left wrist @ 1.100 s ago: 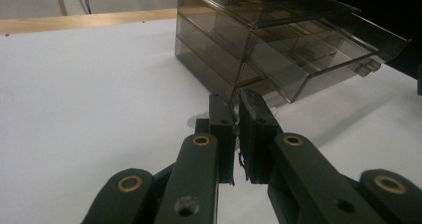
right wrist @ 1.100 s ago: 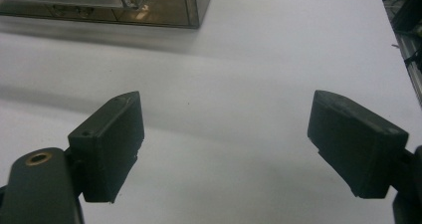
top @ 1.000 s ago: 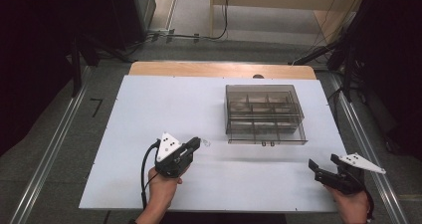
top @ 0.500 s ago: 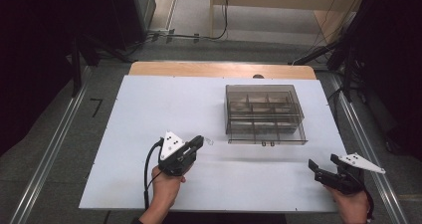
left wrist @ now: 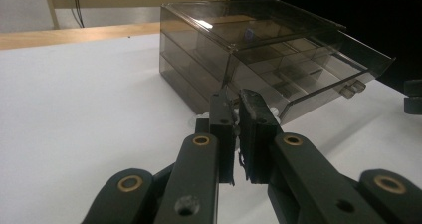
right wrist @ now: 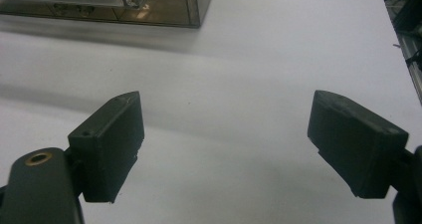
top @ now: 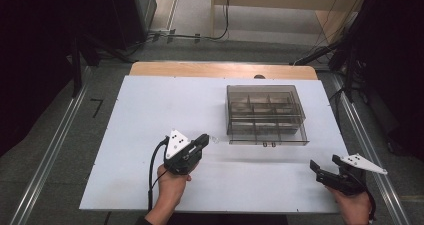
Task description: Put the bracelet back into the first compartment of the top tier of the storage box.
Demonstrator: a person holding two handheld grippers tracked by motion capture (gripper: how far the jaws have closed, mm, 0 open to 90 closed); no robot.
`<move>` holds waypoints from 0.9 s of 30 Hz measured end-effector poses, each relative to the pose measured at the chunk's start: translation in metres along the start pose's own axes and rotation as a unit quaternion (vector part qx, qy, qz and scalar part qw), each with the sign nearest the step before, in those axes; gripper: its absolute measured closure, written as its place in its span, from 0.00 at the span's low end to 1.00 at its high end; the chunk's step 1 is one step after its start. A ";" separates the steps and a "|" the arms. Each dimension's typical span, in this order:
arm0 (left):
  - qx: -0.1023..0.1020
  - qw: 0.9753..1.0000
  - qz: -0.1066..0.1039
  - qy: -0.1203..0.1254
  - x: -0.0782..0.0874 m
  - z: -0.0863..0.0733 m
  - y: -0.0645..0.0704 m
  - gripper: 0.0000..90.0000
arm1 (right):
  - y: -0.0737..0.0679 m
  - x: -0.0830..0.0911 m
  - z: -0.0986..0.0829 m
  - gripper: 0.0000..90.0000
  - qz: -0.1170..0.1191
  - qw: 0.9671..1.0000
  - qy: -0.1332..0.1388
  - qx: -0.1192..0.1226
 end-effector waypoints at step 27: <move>0.000 1.000 -0.009 0.014 -0.011 0.011 0.011 0.95 | 0.000 0.000 0.000 0.15 -0.001 1.000 -0.002 -0.003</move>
Point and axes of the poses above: each handheld gripper's, and its own axes: x roughly backward along the jaws, z roughly out of its top, y roughly to its right, the point moved 3 cm from there along -x, roughly forward along the jaws
